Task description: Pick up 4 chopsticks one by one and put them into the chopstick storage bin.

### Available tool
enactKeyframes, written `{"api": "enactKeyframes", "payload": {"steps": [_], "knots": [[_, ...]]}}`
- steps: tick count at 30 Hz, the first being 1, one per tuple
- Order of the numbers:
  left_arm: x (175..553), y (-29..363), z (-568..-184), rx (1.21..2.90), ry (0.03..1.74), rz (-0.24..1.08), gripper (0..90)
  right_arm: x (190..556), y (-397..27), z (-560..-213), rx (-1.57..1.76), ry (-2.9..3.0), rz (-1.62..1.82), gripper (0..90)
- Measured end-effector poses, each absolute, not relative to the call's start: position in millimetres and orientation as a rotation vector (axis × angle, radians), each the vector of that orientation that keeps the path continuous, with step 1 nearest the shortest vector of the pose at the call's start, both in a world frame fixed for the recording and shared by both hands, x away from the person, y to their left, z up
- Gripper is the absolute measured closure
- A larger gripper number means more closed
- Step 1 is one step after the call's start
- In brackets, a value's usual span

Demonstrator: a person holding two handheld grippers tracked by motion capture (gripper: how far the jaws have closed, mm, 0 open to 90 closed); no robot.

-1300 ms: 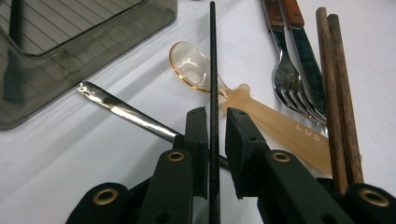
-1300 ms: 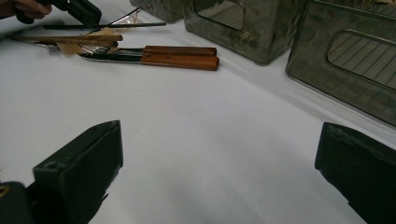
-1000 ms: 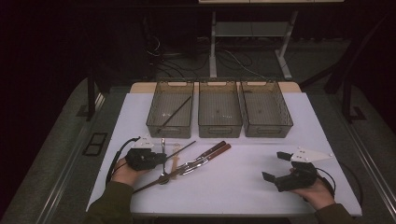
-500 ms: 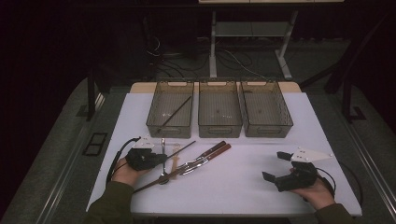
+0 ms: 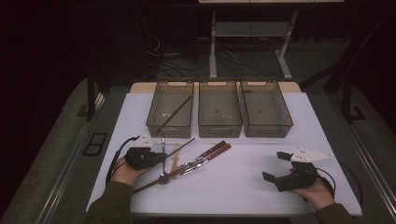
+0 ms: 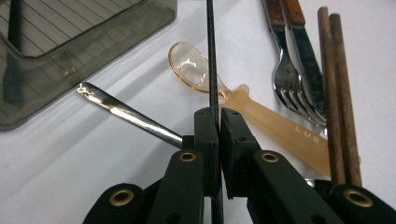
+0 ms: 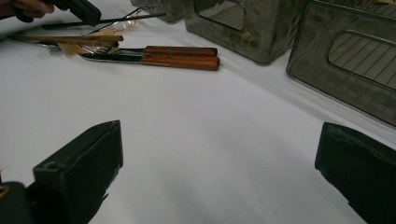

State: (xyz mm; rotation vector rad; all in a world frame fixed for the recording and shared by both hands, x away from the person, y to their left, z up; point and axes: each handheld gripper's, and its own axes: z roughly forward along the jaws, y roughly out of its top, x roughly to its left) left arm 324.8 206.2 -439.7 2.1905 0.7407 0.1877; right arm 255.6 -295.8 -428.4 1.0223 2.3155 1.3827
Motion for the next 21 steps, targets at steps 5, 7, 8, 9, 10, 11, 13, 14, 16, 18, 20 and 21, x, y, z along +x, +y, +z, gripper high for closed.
{"api": "enactKeyframes", "payload": {"steps": [5,7,8,9,10,11,13,14,16,18,20,21], "knots": [[324.1,206.7,-435.5,2.189,0.744,0.179,85.6,255.5,-295.8,-428.4,1.025,2.314,1.386,1.2],[323.2,206.0,-434.3,2.179,0.749,0.184,85.6,255.5,-295.6,-428.4,1.02,2.313,1.392,1.1],[322.8,206.1,-433.2,2.181,0.743,0.186,85.6,255.3,-295.6,-428.2,1.019,2.313,1.392,1.1],[322.1,206.0,-432.4,2.174,0.743,0.185,85.6,255.4,-295.6,-428.3,1.019,2.314,1.393,1.1],[321.7,206.1,-431.4,2.172,0.74,0.189,85.6,255.4,-295.5,-428.4,1.02,2.314,1.394,1.1],[321.2,206.2,-430.4,2.169,0.739,0.193,85.6,255.6,-295.4,-428.6,1.02,2.315,1.393,1.1],[320.3,206.6,-428.8,2.164,0.74,0.195,85.6,255.9,-294.7,-429.1,1.028,2.318,1.395,1.1],[319.8,206.7,-428.2,2.161,0.742,0.194,85.6,256.5,-294.5,-429.7,1.023,2.319,1.394,1.1],[319.3,207.4,-427.1,2.157,0.738,0.198,85.6,257.6,-293.8,-431.0,1.03,2.326,1.385,1.1],[318.1,207.6,-425.5,2.152,0.744,0.2,85.6,259.0,-293.2,-432.4,1.041,2.33,1.384,1.1],[317.2,207.7,-423.8,2.143,0.742,0.204,85.6,260.1,-292.6,-433.5,1.045,2.338,1.373,1.1],[316.4,207.7,-422.7,2.14,0.743,0.203,85.6,260.9,-292.6,-434.1,1.042,2.342,1.373,1.1]]}}
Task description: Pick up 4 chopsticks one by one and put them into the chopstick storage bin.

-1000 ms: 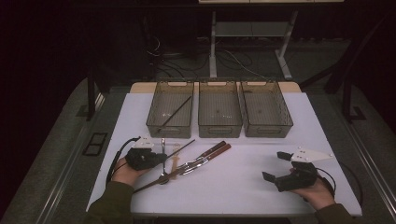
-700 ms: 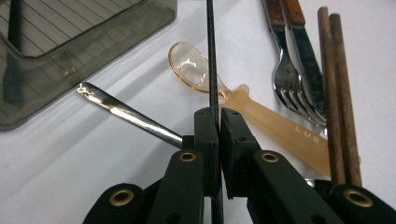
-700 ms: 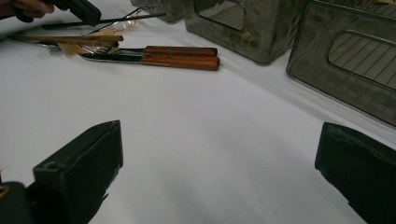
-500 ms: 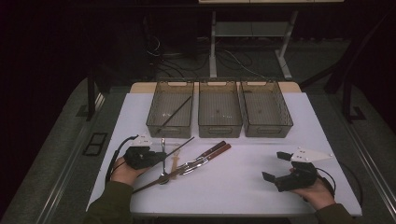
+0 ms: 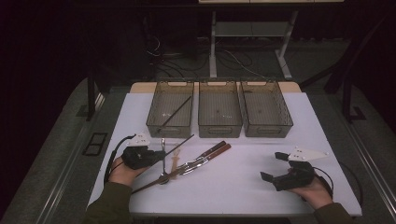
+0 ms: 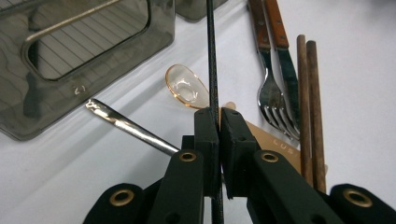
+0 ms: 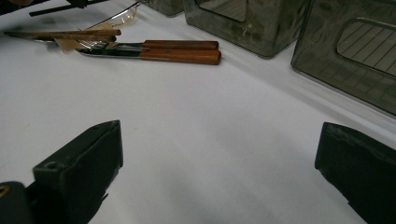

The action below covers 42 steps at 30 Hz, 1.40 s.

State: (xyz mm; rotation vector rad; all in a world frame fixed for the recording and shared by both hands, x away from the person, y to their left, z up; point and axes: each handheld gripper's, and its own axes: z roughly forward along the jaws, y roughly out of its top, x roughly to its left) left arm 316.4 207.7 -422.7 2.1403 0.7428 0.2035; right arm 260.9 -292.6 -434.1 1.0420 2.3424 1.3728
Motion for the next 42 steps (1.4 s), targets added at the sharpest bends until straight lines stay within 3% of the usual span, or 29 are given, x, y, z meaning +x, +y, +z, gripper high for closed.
{"api": "enactKeyframes", "payload": {"steps": [23,42], "knots": [[309.9,198.5,-406.0,2.056,0.717,0.223,85.6,260.3,-293.6,-433.3,1.047,2.333,1.364,1.1],[329.8,194.5,-392.5,1.975,0.773,0.251,85.5,260.3,-294.1,-433.1,1.042,2.33,1.364,1.2]]}}
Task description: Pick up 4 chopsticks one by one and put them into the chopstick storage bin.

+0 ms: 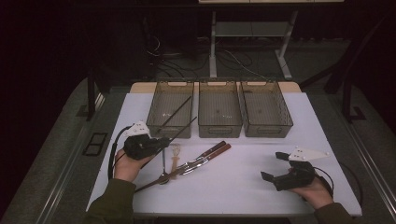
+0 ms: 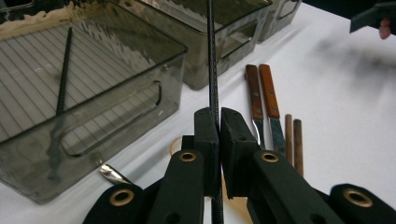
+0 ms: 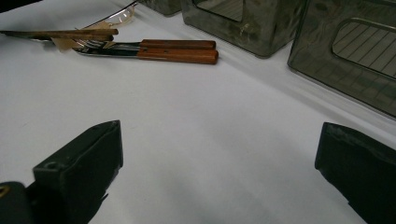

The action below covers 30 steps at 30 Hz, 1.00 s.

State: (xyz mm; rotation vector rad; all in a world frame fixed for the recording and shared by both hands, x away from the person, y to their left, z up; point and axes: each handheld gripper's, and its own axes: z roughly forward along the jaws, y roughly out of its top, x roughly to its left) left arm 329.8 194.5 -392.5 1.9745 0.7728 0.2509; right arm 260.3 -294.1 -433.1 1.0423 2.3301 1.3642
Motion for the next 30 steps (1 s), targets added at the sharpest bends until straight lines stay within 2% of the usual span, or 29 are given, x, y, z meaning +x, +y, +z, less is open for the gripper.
{"api": "enactKeyframes", "payload": {"steps": [30], "knots": [[395.0,178.7,-361.5,1.925,0.839,0.32,85.5,259.9,-295.3,-432.8,1.059,2.318,1.367,1.2]]}}
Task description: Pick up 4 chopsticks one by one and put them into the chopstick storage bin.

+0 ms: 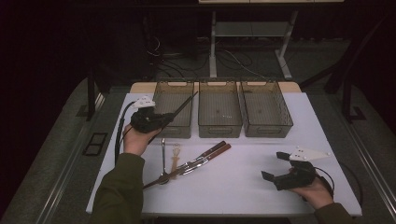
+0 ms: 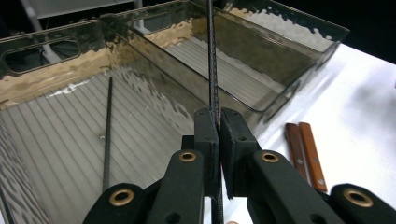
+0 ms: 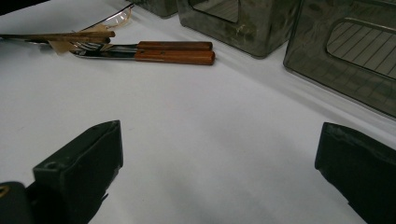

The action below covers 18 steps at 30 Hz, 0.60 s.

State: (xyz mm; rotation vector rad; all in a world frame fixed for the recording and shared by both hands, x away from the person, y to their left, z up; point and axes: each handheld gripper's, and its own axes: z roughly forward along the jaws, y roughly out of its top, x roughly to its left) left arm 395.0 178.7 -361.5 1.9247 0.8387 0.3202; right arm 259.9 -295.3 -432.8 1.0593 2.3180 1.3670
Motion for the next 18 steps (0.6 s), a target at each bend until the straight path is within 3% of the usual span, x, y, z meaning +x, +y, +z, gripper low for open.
{"api": "enactKeyframes", "payload": {"steps": [18], "knots": [[441.1,174.3,-346.9,1.913,0.896,0.364,85.5,257.2,-297.4,-430.2,1.061,2.298,1.399,1.2]]}}
